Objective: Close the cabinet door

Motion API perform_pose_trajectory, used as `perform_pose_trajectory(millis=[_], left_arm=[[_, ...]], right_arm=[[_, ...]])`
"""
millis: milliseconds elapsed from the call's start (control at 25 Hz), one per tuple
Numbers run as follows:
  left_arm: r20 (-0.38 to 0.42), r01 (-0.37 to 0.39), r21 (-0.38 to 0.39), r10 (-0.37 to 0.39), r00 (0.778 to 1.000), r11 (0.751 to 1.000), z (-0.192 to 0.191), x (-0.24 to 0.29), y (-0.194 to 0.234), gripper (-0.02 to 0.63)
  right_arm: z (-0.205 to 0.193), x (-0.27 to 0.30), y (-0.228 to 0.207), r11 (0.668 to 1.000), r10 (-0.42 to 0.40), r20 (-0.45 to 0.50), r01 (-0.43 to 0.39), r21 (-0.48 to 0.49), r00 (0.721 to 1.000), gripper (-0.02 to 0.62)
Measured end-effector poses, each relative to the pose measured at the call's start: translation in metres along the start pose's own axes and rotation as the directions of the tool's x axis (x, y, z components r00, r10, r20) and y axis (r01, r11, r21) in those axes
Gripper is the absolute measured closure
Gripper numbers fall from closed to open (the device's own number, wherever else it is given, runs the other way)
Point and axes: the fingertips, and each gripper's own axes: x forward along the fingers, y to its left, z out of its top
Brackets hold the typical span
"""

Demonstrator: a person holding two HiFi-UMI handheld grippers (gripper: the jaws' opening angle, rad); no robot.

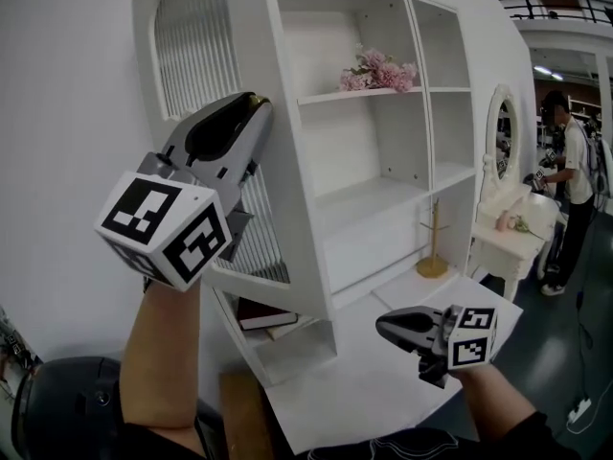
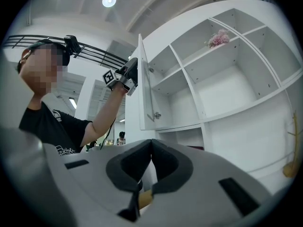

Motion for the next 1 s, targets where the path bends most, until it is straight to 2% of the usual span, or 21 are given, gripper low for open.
perform_pose_trajectory(millis=[440, 720, 1000], left_arm=[[-0.097, -0.09, 0.13, 0.103, 0.99, 0.987, -0.051, 0.062, 0.009, 0.529], [-0.124, -0.142, 0.248, 0.177, 0.976, 0.958, -0.076, 0.086, 0.018, 0.529], [-0.141, -0.166, 0.299, 0.216, 0.966, 0.94, -0.101, 0.105, 0.032, 0.528]], right_arm=[[0.007, -0.017, -0.042, 1.0, -0.003, 0.026, 0.003, 0.001, 1.0, 0.592], [0.004, -0.022, -0.069, 1.0, -0.002, 0.019, 0.002, 0.011, 1.0, 0.592], [0.002, -0.018, -0.097, 1.0, 0.014, 0.01, -0.014, 0.014, 1.0, 0.592]])
